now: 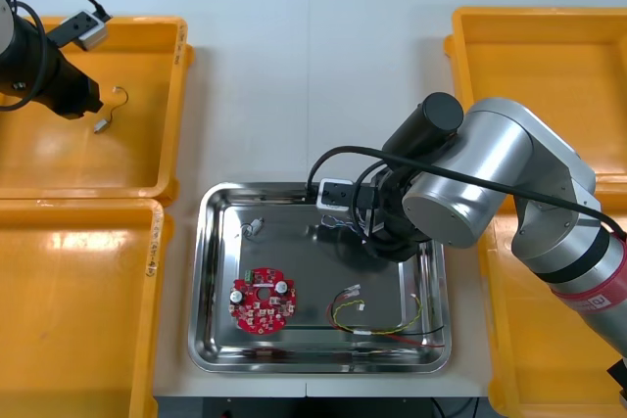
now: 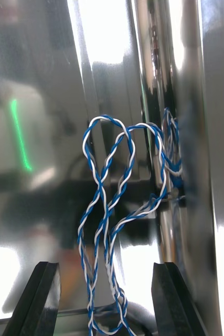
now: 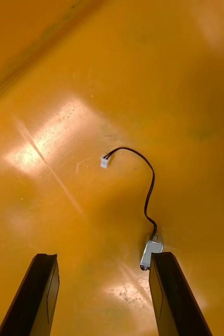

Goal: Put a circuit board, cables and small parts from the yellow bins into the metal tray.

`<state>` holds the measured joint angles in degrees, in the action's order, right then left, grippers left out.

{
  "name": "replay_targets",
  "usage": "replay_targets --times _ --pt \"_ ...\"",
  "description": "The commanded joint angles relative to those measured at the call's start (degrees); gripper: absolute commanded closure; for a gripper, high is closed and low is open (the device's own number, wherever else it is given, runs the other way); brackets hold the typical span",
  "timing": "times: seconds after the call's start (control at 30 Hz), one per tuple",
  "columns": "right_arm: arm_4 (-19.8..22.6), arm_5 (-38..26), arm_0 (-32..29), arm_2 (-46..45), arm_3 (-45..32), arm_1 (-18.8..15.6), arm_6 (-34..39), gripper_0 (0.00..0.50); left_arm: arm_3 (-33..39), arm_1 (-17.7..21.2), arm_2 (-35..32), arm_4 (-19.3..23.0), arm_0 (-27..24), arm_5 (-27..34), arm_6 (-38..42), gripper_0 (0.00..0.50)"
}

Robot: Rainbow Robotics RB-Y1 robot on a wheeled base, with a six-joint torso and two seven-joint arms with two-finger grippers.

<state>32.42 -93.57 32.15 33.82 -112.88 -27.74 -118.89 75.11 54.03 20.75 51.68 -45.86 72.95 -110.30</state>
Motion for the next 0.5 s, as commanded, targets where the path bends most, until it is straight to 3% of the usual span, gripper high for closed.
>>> replay_targets --times 0.03,0.4,0.5 --pt "0.89 -1.52 -0.34 -0.07 -1.99 0.49 -1.43 0.000 0.39 -1.03 0.35 -1.58 1.56 -1.93 -9.41 0.000" --pt "2.21 -10.66 -0.34 -3.49 -9.29 0.40 -0.20 0.000 0.39 -1.64 2.19 -1.84 3.05 -4.57 -9.15 0.000" --pt "4.23 -12.60 -0.34 -5.60 -10.69 0.05 0.42 0.000 0.48 -2.00 2.19 -1.84 3.40 -4.65 -9.15 0.000"
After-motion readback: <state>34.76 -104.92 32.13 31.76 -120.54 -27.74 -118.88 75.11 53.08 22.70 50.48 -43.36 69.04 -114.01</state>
